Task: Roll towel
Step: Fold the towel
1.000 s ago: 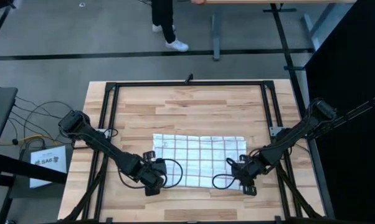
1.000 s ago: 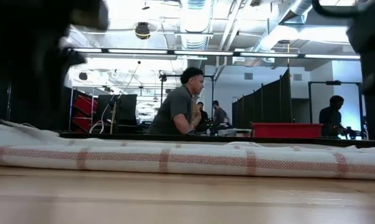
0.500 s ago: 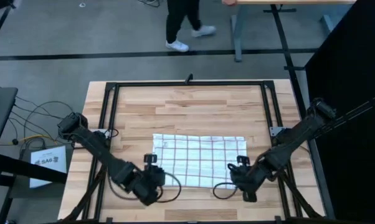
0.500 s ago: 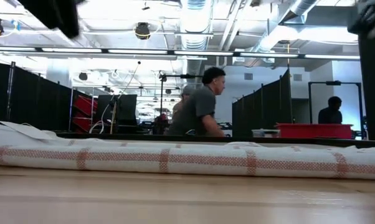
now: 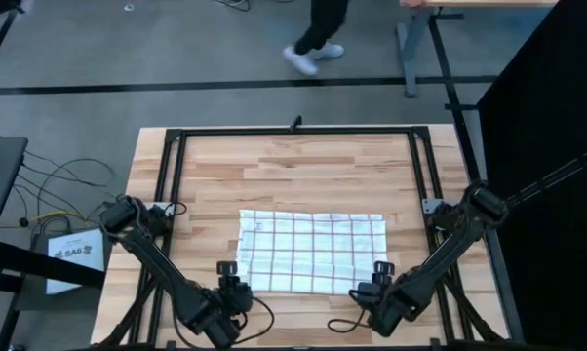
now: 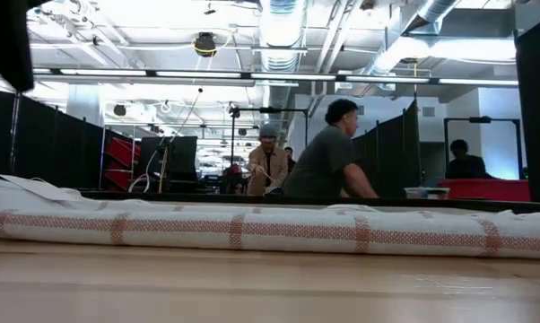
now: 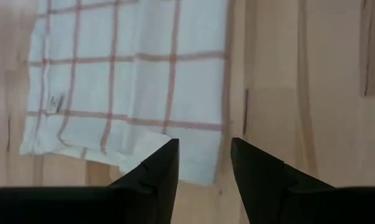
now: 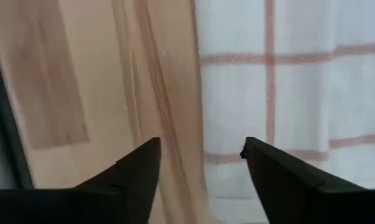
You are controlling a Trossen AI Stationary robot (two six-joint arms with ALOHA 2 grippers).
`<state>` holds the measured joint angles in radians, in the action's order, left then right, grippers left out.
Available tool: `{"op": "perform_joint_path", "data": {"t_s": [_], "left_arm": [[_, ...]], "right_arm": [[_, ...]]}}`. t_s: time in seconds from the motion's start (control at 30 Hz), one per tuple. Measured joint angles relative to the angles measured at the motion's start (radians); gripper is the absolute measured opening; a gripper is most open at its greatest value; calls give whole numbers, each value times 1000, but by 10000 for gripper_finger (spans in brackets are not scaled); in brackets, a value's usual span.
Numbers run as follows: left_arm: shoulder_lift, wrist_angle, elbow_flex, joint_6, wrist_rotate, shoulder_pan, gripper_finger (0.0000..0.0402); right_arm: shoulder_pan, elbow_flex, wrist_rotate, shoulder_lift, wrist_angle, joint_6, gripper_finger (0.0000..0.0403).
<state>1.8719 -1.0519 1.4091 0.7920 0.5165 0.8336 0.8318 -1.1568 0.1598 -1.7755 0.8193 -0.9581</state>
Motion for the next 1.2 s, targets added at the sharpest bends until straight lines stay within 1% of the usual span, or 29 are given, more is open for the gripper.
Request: {"op": "perform_joint_path", "data": {"t_s": [0.07, 0.13, 0.23, 0.4, 0.5, 0.63, 0.73, 0.97, 1.2], "left_arm": [[37, 5, 0, -21, 0, -2, 143], [71, 6, 0, -50, 0, -4, 149], [117, 21, 0, -84, -3, -3, 153], [170, 23, 1, -92, -5, -3, 153], [195, 30, -1, -88, -6, -4, 153], [192, 89, 0, -89, 19, -7, 153], [192, 90, 0, -103, 37, -16, 153], [192, 106, -33, -95, 38, -41, 153], [191, 129, -53, -92, 46, -41, 153]], "right_arm": [[6, 0, -1, -36, -9, 3, 244], [5, 0, -1, -57, -15, 12, 249], [4, -2, -2, -76, -9, 2, 249], [-3, -2, 6, -78, 17, -10, 245], [-12, -2, 7, -78, 16, 11, 245], [-16, 4, 8, -78, 6, 21, 245], [-17, 17, 9, -78, 1, 24, 244], [-17, 47, 11, -75, -18, 24, 244], [-17, 64, 14, -72, -38, 32, 244]]}}
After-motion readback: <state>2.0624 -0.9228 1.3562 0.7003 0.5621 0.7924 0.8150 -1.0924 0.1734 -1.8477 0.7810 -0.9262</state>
